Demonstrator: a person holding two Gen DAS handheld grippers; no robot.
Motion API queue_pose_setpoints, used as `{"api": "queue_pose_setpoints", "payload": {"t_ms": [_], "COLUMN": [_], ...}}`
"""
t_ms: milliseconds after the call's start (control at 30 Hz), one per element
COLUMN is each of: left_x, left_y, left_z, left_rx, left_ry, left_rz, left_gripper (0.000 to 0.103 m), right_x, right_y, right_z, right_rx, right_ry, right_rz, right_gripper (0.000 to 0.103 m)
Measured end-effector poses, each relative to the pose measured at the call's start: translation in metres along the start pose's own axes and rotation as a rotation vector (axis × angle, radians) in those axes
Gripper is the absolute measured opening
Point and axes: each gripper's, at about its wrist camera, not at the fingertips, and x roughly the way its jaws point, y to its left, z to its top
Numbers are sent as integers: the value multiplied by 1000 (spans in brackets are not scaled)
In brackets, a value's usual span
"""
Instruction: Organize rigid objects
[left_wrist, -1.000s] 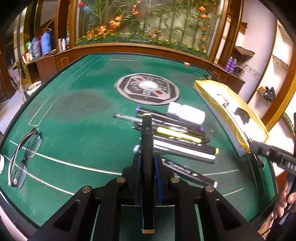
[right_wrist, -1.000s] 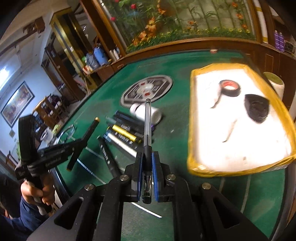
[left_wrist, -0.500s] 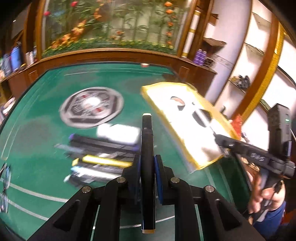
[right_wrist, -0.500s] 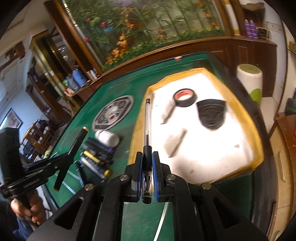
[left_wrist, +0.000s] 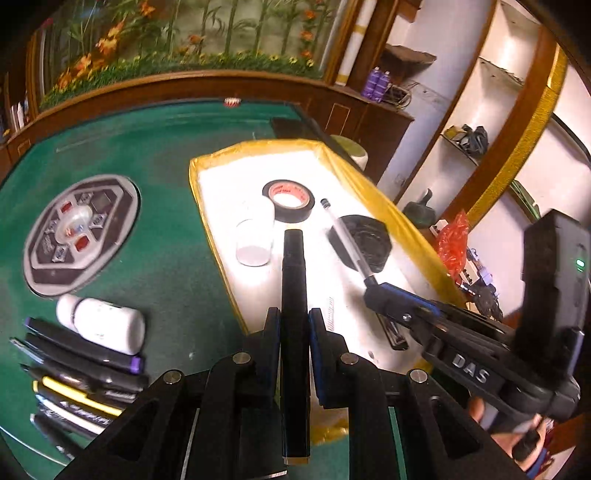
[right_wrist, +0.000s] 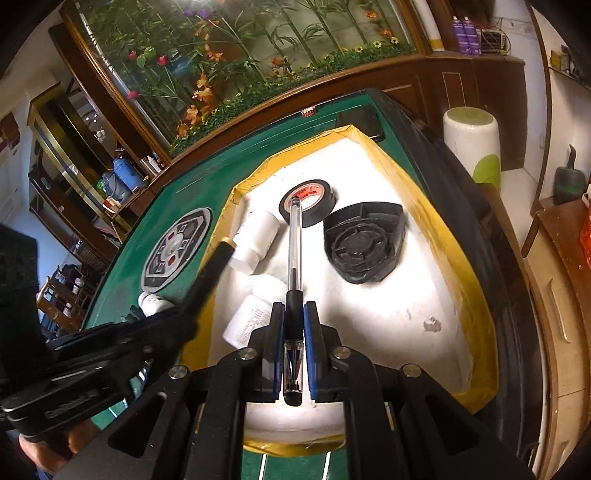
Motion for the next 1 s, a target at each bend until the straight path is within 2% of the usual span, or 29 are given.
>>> {"api": "queue_pose_setpoints", "payload": {"t_ms": [133,267,600,1000], "left_x": [10,18,32,32], "left_y": [-4,-6,-5,-9], "left_z": [3,6,2,0], "left_rx": [-1,4,-12,-26], "left_ry": [5,0,34,30], "left_rz": [5,52,61,54], "left_gripper": [14,14,14,15], "right_x": [1,3,9,9], "right_y": [-2,2,11,7], "right_z": [0,-1,-5,-5], "right_rx": [-6,-33,-117,-109], "right_ry": [0,5,14,14], "right_rz": [-3,-19,-117,-113], "right_gripper": [9,9,9,9]}}
